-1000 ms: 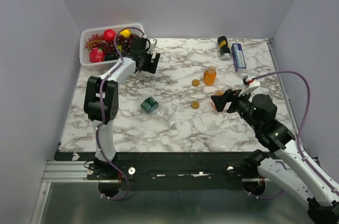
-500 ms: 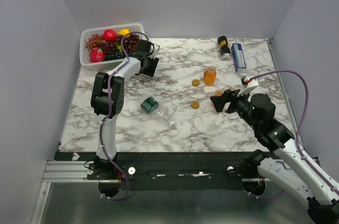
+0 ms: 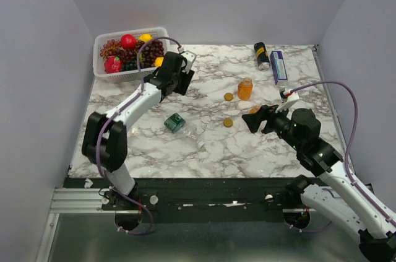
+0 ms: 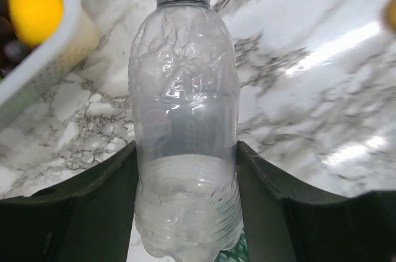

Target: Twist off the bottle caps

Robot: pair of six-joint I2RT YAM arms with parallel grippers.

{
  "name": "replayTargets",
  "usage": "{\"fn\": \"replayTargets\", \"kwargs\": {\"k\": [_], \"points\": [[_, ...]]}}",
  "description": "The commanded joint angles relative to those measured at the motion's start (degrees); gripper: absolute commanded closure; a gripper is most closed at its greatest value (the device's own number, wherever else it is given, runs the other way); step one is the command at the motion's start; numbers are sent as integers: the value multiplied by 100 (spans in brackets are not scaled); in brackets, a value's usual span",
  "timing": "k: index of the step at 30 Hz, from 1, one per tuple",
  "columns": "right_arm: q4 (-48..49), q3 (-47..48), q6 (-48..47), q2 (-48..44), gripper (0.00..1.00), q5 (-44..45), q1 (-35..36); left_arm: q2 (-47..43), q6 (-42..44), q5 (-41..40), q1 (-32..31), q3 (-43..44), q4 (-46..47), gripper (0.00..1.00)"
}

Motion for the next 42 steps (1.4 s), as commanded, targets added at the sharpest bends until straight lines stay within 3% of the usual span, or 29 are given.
{"fn": "replayTargets", "kwargs": {"k": [1, 7, 14, 22, 27, 42], "points": [[340, 223, 639, 102, 17, -764, -8, -1642, 56, -347, -856, -710, 548, 53], [1342, 162, 1887, 181, 17, -1397, -16, -3576, -594, -171, -1859, -2248, 1119, 53], [3160, -418, 3205, 365, 23, -1565, -8, -4819, -911, -250, -2773, -3189, 1191, 54], [3241, -119, 3084, 1148, 29, -1117, 413, -4838, -814, -329, -3609, -3304, 1129, 54], [3390, -233, 3084, 1218, 32, -774, 581, -4811, -814, -373, -3723, -3304, 1049, 54], [3557, -190, 3022, 1473, 50, -1195, 625, -4785, -806, -461, -3820, -3313, 1058, 54]]}}
